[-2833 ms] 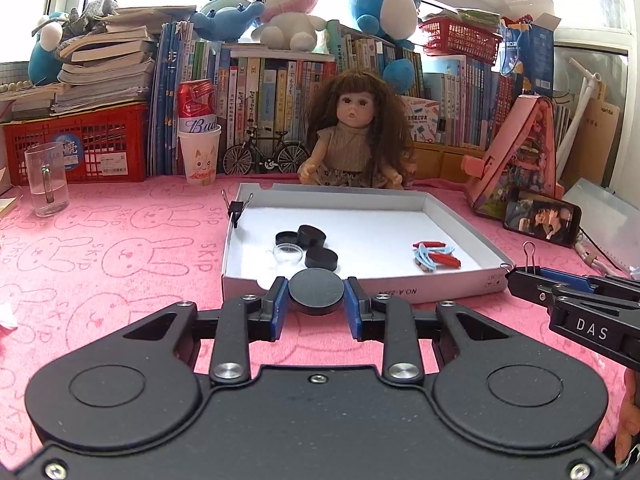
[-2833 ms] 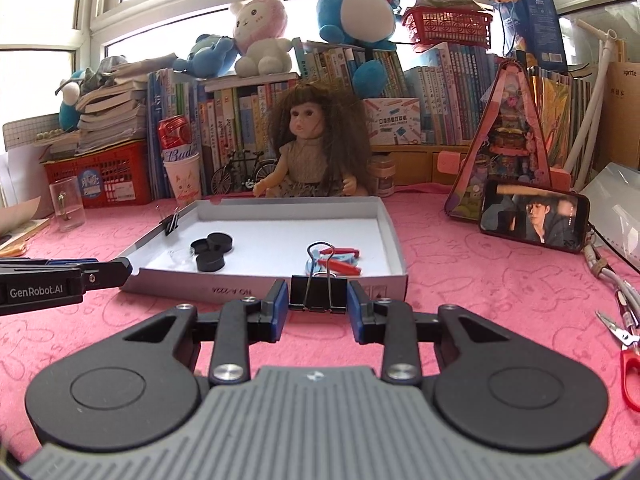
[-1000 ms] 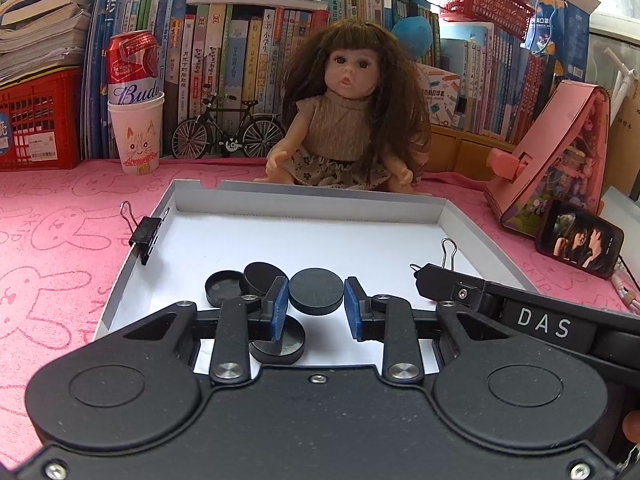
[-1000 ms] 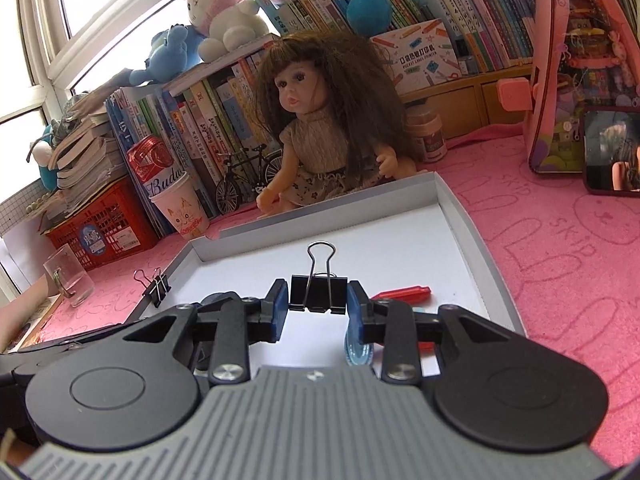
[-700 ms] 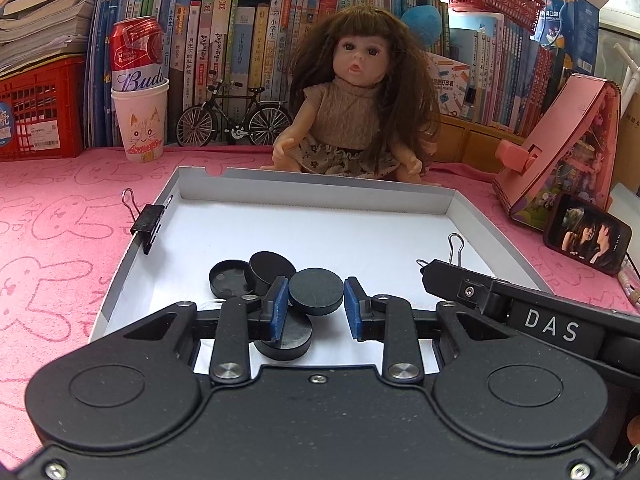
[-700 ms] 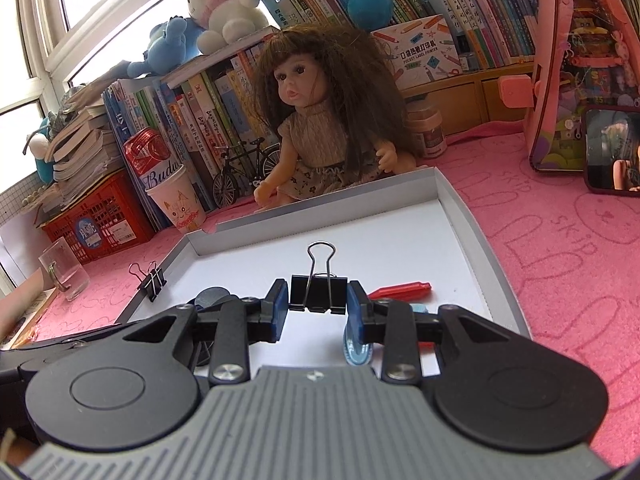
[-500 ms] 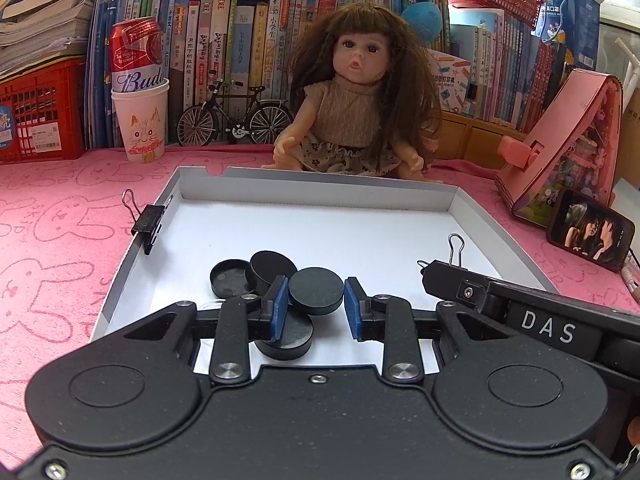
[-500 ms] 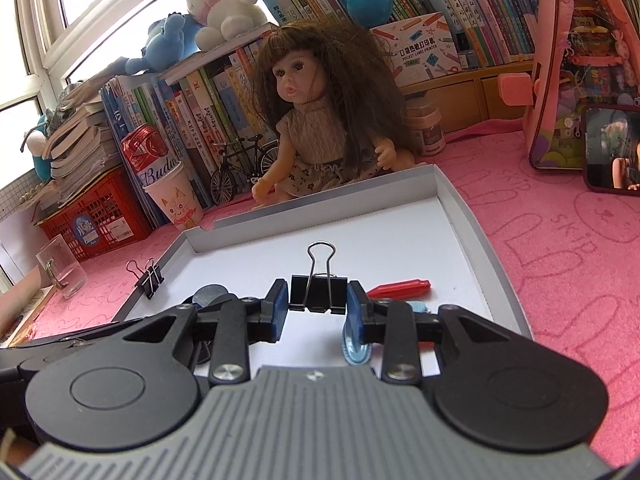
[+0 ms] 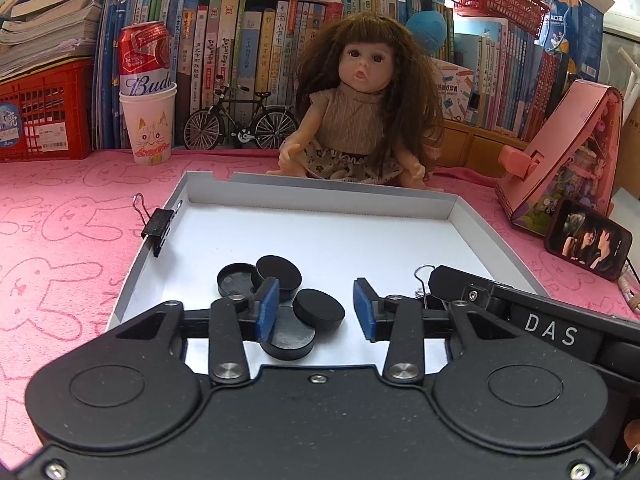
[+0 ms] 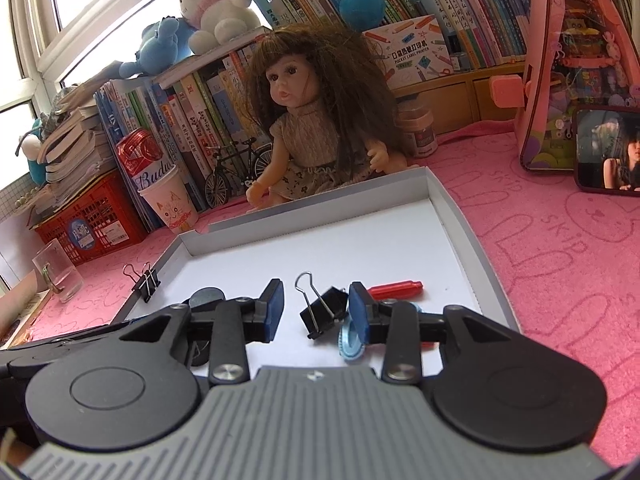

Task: Organize rigid objects
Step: 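Open the left tool to drop the disc while the right releases the binder clip, then move both tools back from the box toward the two acorns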

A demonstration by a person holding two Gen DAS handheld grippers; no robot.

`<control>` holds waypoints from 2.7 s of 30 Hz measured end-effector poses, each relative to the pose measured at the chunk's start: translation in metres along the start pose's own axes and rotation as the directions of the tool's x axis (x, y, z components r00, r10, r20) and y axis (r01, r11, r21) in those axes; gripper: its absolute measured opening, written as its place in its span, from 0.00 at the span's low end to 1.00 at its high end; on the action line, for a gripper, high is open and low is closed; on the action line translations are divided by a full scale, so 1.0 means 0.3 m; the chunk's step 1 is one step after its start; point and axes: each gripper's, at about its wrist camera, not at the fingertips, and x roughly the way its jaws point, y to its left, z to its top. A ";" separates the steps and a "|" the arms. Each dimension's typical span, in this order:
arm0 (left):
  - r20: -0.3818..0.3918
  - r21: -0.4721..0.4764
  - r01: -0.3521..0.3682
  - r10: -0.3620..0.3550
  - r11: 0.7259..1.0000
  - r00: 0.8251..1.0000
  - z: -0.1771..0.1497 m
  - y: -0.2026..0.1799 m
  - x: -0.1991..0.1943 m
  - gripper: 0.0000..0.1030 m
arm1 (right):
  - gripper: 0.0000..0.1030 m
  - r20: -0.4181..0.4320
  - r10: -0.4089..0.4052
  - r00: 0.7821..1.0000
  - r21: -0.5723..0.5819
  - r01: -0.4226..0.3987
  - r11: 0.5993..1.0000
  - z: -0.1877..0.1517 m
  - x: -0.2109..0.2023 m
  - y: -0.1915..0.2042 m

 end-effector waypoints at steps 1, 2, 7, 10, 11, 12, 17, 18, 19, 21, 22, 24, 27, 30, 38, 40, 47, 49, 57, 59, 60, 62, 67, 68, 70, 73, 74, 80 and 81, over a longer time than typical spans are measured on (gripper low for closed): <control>0.004 0.002 -0.001 0.001 1.000 1.000 0.001 0.000 -0.007 0.41 | 0.54 0.004 0.000 1.000 -0.003 0.001 1.000 0.001 -0.007 0.002; 0.008 0.004 -0.004 0.004 1.000 1.000 0.002 0.000 -0.015 0.43 | 0.56 0.007 -0.001 1.000 -0.005 0.001 1.000 0.002 -0.013 0.003; 0.010 -0.003 -0.007 0.007 1.000 1.000 0.008 0.009 -0.051 0.53 | 0.60 0.024 0.002 1.000 -0.015 -0.002 1.000 0.010 -0.049 0.008; 0.010 -0.009 -0.010 0.010 1.000 1.000 0.006 0.018 -0.076 0.61 | 0.65 0.033 0.007 0.999 -0.020 -0.006 1.000 0.009 -0.072 0.008; 0.010 -0.008 -0.012 0.012 1.000 1.000 0.006 0.021 -0.085 0.64 | 0.67 0.036 0.008 0.999 -0.024 -0.007 1.000 0.008 -0.079 0.008; 0.013 -0.007 -0.013 0.013 1.000 1.000 0.005 0.024 -0.093 0.66 | 0.68 0.038 0.008 0.999 -0.028 -0.007 1.000 0.007 -0.086 0.008; 0.022 -0.001 -0.008 0.008 1.000 1.000 -0.003 0.034 -0.138 0.70 | 0.74 0.050 0.006 0.999 -0.066 -0.003 0.998 0.001 -0.122 0.020; 0.023 0.001 -0.007 0.007 1.000 1.000 -0.006 0.035 -0.149 0.70 | 0.74 0.052 0.006 0.999 -0.073 -0.002 0.997 -0.001 -0.131 0.023; 0.026 0.005 -0.005 0.005 1.000 1.000 -0.011 0.036 -0.160 0.70 | 0.76 0.054 0.006 0.999 -0.080 -0.002 0.997 -0.003 -0.139 0.025; 0.028 0.012 -0.004 0.003 1.000 1.000 -0.019 0.037 -0.181 0.71 | 0.78 0.054 0.005 0.999 -0.092 0.000 0.996 -0.010 -0.157 0.028; 0.027 0.012 -0.002 0.002 1.000 1.000 -0.025 0.038 -0.191 0.72 | 0.80 0.055 0.005 0.998 -0.097 0.001 0.995 -0.012 -0.165 0.030; 0.028 0.010 0.006 -0.006 1.000 1.000 -0.036 0.043 -0.212 0.72 | 0.82 0.055 0.008 0.998 -0.109 -0.002 0.994 -0.020 -0.184 0.033; 0.031 0.007 0.018 -0.018 1.000 0.999 -0.054 0.050 -0.243 0.72 | 0.85 0.057 0.008 0.998 -0.128 0.000 0.992 -0.029 -0.209 0.040; 0.037 0.008 0.025 -0.025 1.000 0.999 -0.071 0.052 -0.274 0.73 | 0.86 0.056 0.012 0.998 -0.139 -0.004 0.990 -0.036 -0.231 0.046; 0.040 0.037 0.030 -0.032 0.999 0.999 -0.117 0.054 -0.337 0.73 | 0.90 0.054 0.031 0.998 -0.165 -0.022 0.986 -0.068 -0.282 0.055; 0.039 0.040 0.030 -0.032 0.999 0.999 -0.130 0.057 -0.350 0.73 | 0.90 0.051 0.034 0.998 -0.173 -0.024 0.985 -0.077 -0.290 0.059; 0.029 0.052 0.036 -0.037 0.998 0.999 -0.170 0.071 -0.382 0.73 | 0.94 0.054 0.039 0.998 -0.215 -0.026 0.976 -0.106 -0.319 0.076; 0.027 0.058 0.035 -0.036 0.998 0.999 -0.182 0.073 -0.392 0.73 | 0.94 0.055 0.040 0.998 -0.226 -0.027 0.974 -0.114 -0.328 0.082; 0.002 0.065 0.044 -0.044 0.997 0.999 -0.239 0.090 -0.423 0.74 | 0.95 0.034 0.037 0.999 -0.282 -0.026 0.959 -0.163 -0.354 0.099; -0.001 0.068 0.043 -0.043 0.997 0.999 -0.251 0.095 -0.429 0.74 | 0.96 0.030 0.036 0.999 -0.299 -0.025 0.954 -0.178 -0.360 0.103; -0.002 0.070 0.042 -0.042 0.997 0.999 -0.258 0.097 -0.432 0.74 | 0.97 0.027 0.037 0.999 -0.304 -0.027 0.952 -0.184 -0.362 0.103; -0.009 0.072 0.042 -0.042 0.996 0.999 -0.270 0.099 -0.434 0.74 | 1.00 0.023 0.042 0.999 -0.313 -0.033 0.949 -0.197 -0.369 0.106; -0.027 0.077 0.047 -0.045 0.996 0.999 -0.300 0.104 -0.436 0.74 | 1.00 0.004 0.051 0.999 -0.336 -0.046 0.941 -0.227 -0.379 0.113; -0.029 0.077 0.047 -0.045 0.996 0.999 -0.305 0.105 -0.436 0.74 | 1.00 -0.001 0.053 0.999 -0.339 -0.051 0.939 -0.233 -0.381 0.114; -0.034 0.076 0.048 -0.046 0.996 0.998 -0.313 0.108 -0.437 0.74 | 1.00 -0.010 0.055 0.998 -0.345 -0.055 0.937 -0.246 -0.384 0.115; -0.040 0.074 0.049 -0.046 0.996 0.998 -0.324 0.109 -0.438 0.74 | 1.00 -0.019 0.052 0.998 -0.354 -0.055 0.934 -0.261 -0.388 0.117; -0.040 0.075 0.050 -0.047 0.996 0.998 -0.328 0.109 -0.438 0.74 | 1.00 -0.024 0.053 0.998 -0.355 -0.058 0.933 -0.265 -0.388 0.117; -0.025 0.101 0.042 -0.039 0.994 0.999 -0.346 0.099 -0.443 0.74 | 1.00 -0.052 0.054 0.997 -0.360 -0.069 0.930 -0.294 -0.386 0.111; -0.021 0.108 0.039 -0.037 0.993 0.999 -0.347 0.096 -0.442 0.74 | 1.00 -0.057 0.055 0.997 -0.361 -0.072 0.930 -0.298 -0.385 0.110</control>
